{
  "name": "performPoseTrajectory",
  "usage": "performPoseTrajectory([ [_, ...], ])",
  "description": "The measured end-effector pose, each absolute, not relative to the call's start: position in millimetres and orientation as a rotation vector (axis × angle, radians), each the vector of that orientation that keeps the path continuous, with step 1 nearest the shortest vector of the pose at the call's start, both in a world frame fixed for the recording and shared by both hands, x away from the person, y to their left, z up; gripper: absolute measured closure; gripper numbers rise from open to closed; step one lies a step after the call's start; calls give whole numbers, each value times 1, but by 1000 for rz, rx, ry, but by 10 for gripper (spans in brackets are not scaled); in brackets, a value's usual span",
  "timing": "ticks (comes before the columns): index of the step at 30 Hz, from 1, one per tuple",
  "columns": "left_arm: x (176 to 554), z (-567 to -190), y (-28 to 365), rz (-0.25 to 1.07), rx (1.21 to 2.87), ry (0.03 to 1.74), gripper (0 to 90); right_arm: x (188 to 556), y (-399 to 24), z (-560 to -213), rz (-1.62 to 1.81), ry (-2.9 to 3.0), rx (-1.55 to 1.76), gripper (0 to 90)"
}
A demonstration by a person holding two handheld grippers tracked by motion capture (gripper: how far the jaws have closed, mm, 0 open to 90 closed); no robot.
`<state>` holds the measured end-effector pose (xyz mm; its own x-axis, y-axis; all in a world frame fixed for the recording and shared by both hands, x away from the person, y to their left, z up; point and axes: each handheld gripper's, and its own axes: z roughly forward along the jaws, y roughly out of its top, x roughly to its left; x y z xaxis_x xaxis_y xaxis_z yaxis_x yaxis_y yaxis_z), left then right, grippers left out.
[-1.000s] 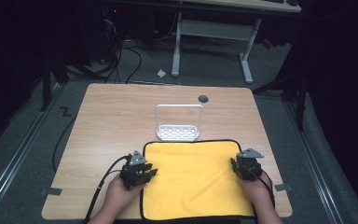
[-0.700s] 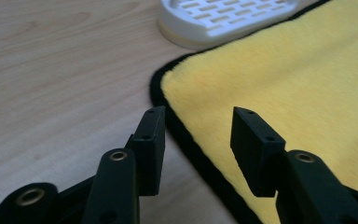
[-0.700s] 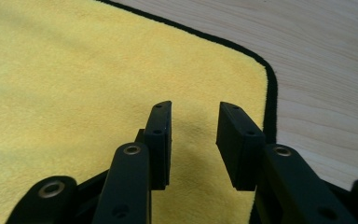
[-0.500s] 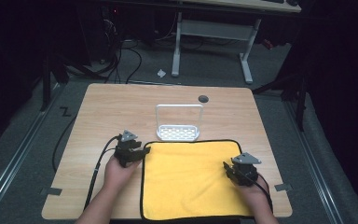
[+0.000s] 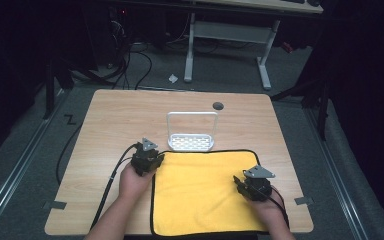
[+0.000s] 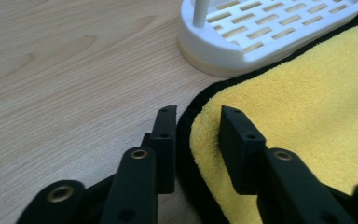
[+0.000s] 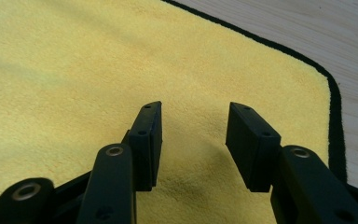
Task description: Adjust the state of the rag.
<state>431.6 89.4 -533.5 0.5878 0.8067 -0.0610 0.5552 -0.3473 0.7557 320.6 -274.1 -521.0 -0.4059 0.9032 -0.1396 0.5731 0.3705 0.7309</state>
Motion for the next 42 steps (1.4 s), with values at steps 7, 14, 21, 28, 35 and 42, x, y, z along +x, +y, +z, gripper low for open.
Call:
performPoseTrajectory([
  [7, 436, -536, 98, 289, 1990, 1082, 826, 318, -260, -521, 848, 2120, 1215, 542],
  [14, 437, -537, 105, 225, 1924, 1102, 827, 310, -232, -512, 943, 2122, 1150, 518],
  [21, 437, -537, 107, 213, 1899, 1096, 827, 298, -182, -502, 989, 2177, 1002, 511],
  [28, 437, -538, 108, 197, 1890, 1098, 824, 293, -136, -504, 1014, 2268, 915, 469],
  [35, 438, -538, 109, 189, 1891, 1099, 820, 287, -101, -512, 1027, 2352, 853, 443],
  [42, 438, -538, 109, 184, 1888, 1104, 817, 283, -70, -520, 1053, 2441, 800, 415],
])
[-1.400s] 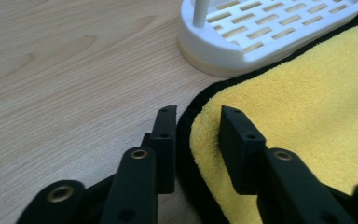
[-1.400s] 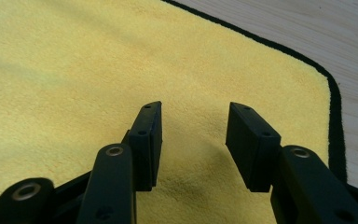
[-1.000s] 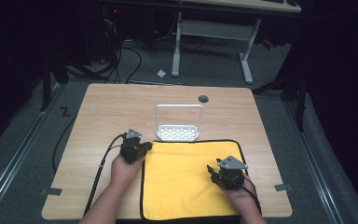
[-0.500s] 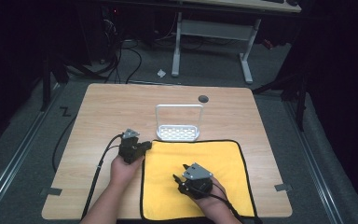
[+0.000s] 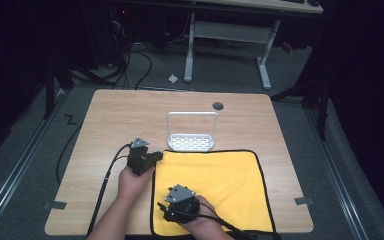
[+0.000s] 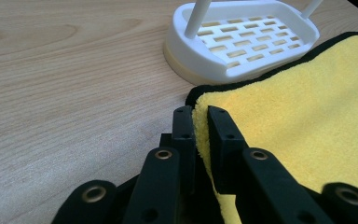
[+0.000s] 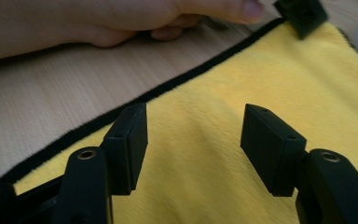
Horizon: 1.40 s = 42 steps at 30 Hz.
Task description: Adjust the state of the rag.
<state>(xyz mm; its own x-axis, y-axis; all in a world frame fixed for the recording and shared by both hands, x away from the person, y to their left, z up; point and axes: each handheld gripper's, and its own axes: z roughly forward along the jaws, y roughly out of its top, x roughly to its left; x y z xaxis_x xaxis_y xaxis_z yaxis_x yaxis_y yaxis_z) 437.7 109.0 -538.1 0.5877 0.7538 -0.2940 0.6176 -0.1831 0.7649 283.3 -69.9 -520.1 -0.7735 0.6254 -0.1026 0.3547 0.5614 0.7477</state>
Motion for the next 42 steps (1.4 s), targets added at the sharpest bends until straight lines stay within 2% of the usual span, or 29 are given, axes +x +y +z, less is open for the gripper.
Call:
performPoseTrajectory([
  [7, 438, -538, 109, 183, 1889, 1102, 816, 282, -48, -530, 1057, 2498, 795, 402],
  [16, 438, -538, 109, 183, 1890, 1102, 815, 281, -42, -534, 1095, 2547, 830, 391],
  [19, 438, -538, 109, 183, 1889, 1104, 815, 280, -41, -534, 1078, 2538, 819, 436],
  [33, 438, -538, 109, 177, 1890, 1103, 815, 282, -45, -531, 1002, 2508, 759, 786],
  [42, 438, -538, 110, 171, 1888, 1100, 819, 277, -53, -517, 1068, 2421, 723, 816],
])
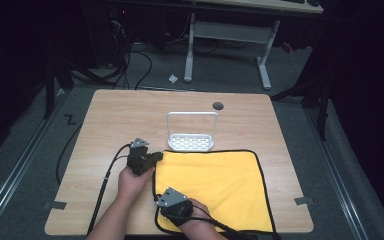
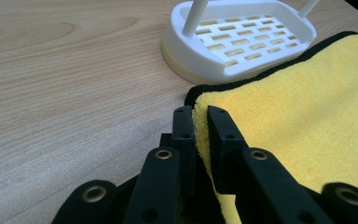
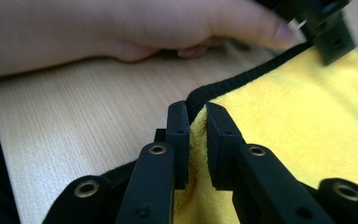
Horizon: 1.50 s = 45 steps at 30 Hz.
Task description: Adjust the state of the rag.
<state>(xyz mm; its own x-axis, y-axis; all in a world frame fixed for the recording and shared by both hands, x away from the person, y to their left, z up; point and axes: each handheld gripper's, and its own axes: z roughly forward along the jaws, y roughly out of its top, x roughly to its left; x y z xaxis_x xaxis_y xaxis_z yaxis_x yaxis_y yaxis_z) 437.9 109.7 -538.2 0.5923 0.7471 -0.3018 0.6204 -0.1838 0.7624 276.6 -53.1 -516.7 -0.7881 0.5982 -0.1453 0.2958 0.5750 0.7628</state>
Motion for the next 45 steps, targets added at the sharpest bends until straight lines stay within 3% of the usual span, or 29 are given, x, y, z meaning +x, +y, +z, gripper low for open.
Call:
performPoseTrajectory([
  [7, 436, -535, 111, 172, 1867, 1095, 844, 272, -60, -501, 1128, 2344, 704, 819],
  [15, 433, -523, 118, 149, 1695, 1123, 847, 272, -65, -480, 1193, 2264, 693, 818],
  [23, 431, -514, 124, 173, 1675, 1123, 847, 271, -59, -473, 1210, 2252, 676, 818],
  [33, 417, -512, 173, 225, 1646, 1179, 846, 269, -23, -472, 1234, 2294, 612, 817],
  [45, 392, -492, 255, 333, 1569, 1264, 846, 266, 57, -462, 1314, 2350, 460, 816],
])
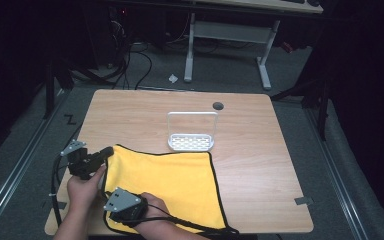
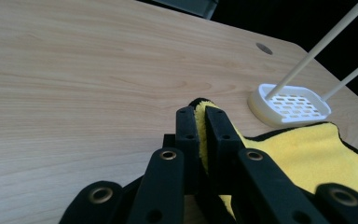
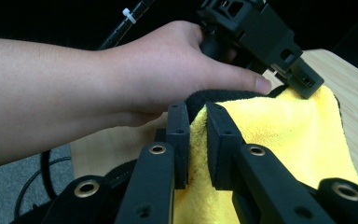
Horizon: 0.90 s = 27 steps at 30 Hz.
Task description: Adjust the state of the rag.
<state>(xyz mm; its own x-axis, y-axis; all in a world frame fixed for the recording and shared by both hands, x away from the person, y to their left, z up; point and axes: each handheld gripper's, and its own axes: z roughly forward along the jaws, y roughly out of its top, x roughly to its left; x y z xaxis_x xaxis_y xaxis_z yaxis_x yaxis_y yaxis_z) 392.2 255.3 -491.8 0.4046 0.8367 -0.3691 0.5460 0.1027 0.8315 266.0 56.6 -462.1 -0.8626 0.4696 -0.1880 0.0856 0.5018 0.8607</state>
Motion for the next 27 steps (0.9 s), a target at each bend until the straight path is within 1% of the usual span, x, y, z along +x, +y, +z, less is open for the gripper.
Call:
performPoseTrajectory([
  [4, 392, -487, 252, 349, 1571, 1254, 846, 265, 58, -460, 1315, 2346, 445, 816],
  [11, 396, -483, 218, 348, 1579, 1230, 845, 265, 38, -455, 1309, 2310, 472, 815],
  [18, 402, -480, 180, 359, 1599, 1221, 845, 265, -4, -451, 1310, 2250, 542, 813],
  [20, 402, -479, 170, 340, 1586, 1213, 844, 263, -16, -450, 1306, 2238, 558, 813],
  [27, 403, -475, 128, 365, 1644, 1186, 841, 257, -61, -453, 1279, 2195, 623, 812],
])
